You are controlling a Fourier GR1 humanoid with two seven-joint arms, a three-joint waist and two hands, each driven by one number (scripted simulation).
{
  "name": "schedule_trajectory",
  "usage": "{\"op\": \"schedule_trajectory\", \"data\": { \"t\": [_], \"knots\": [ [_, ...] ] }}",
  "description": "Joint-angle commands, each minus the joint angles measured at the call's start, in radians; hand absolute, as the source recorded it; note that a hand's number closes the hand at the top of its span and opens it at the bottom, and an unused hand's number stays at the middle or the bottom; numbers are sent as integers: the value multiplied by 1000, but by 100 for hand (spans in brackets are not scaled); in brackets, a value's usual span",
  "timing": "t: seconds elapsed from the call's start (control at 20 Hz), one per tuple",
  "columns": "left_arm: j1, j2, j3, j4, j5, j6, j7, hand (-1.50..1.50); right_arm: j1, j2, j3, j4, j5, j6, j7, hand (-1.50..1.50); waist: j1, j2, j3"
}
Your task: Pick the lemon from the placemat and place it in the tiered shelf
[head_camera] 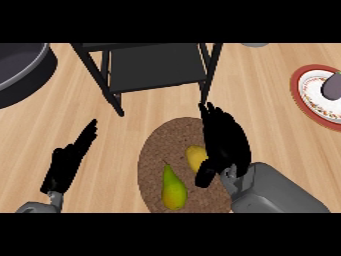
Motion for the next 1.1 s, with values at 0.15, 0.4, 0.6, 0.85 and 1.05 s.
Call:
{"op": "schedule_trajectory", "data": {
  "t": [0.15, 0.4, 0.6, 0.85, 1.05],
  "knots": [
    [-16, -5, 24, 6, 6, -5, 4, 0, -48, 200, 8, 133, 30, 90, 266, -150, -13, -1, 1],
    [7, 18, 30, -19, 6, -29, 16, 0, -11, 267, 26, 221, 111, 49, 268, -150, -14, -2, 2],
    [-9, -3, 43, 30, -3, -15, -16, 0, -27, 262, 5, 242, 156, 103, 270, -150, -20, -1, 1],
    [5, 17, 59, 1, 4, -35, 2, 0, -11, 264, -24, 253, 209, 137, 244, -150, -20, -1, 2],
    [40, -19, 37, 28, -22, -18, -36, 0, 74, 248, -4, 234, 263, 123, 218, -150, -24, -2, 2]
  ]
}}
